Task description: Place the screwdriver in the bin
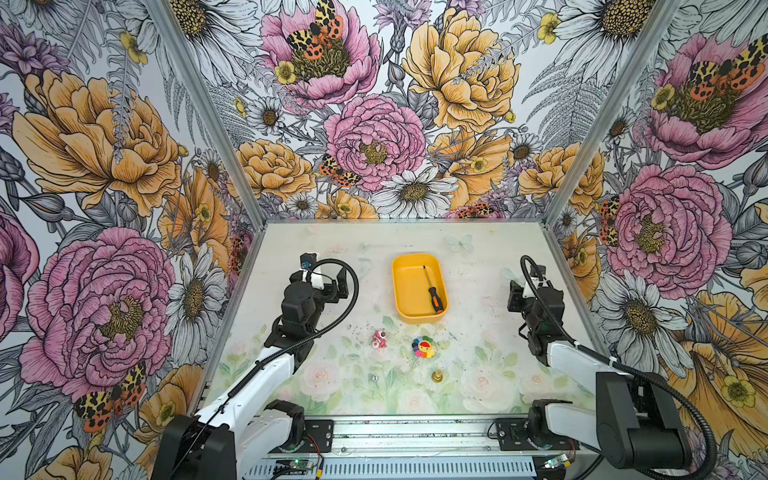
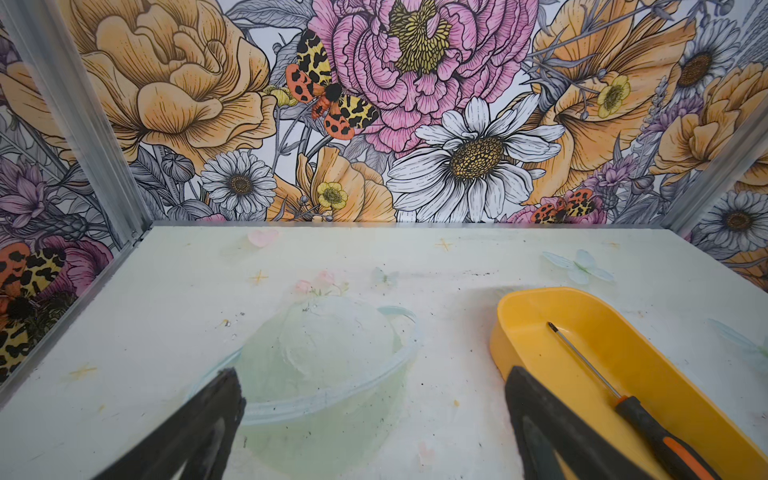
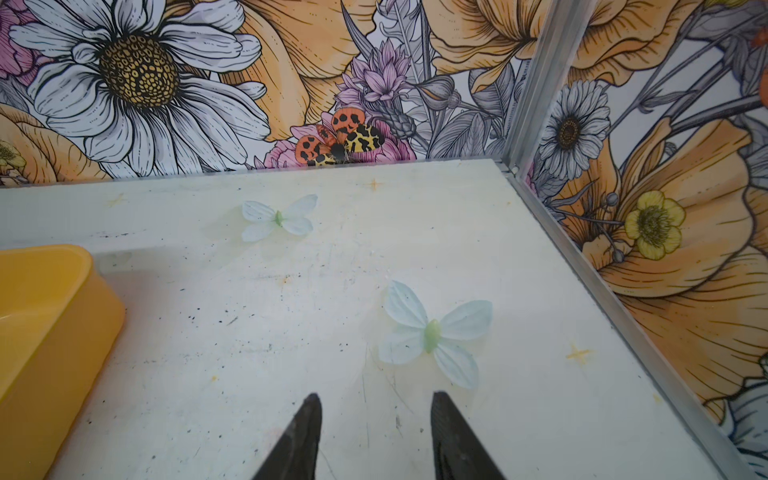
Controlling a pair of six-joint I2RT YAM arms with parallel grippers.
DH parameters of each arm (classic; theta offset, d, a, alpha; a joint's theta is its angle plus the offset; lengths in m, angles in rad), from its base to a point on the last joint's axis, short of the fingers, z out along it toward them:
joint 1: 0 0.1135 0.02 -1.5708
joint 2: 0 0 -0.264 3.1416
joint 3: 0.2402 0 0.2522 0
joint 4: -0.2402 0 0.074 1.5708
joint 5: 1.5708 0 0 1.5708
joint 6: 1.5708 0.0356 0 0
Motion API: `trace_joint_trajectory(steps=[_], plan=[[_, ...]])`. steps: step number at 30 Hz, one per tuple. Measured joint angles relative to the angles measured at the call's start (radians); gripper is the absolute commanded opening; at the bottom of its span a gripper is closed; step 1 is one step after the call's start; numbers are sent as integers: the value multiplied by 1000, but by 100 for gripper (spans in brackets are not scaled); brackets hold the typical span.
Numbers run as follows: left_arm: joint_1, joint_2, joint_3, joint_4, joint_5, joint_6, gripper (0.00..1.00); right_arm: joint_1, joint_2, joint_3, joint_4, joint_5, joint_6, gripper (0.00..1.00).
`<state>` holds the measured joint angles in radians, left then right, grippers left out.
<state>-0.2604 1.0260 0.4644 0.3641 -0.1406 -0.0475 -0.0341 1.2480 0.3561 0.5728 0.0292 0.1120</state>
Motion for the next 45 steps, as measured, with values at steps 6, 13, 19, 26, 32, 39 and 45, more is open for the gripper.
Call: trace_joint_trajectory(steps=[6,13,19,26,32,39,45], plan=[[66,39,-60,103,22,60,99,0,89,-18,135,17,0,44],[161,58,-126,222,47,93,99,0,166,-34,243,50,0,44],[216,146,-159,314,55,108,99,0,238,-31,302,48,-3,45],[238,340,-150,425,105,107,99,10,280,-7,298,46,-24,45],[239,487,-148,542,120,107,99,10,280,-3,298,47,-28,57],[268,526,-103,553,119,95,99,10,280,4,296,51,-26,68],[272,526,-96,554,120,82,99,9,280,8,291,53,-26,79]])
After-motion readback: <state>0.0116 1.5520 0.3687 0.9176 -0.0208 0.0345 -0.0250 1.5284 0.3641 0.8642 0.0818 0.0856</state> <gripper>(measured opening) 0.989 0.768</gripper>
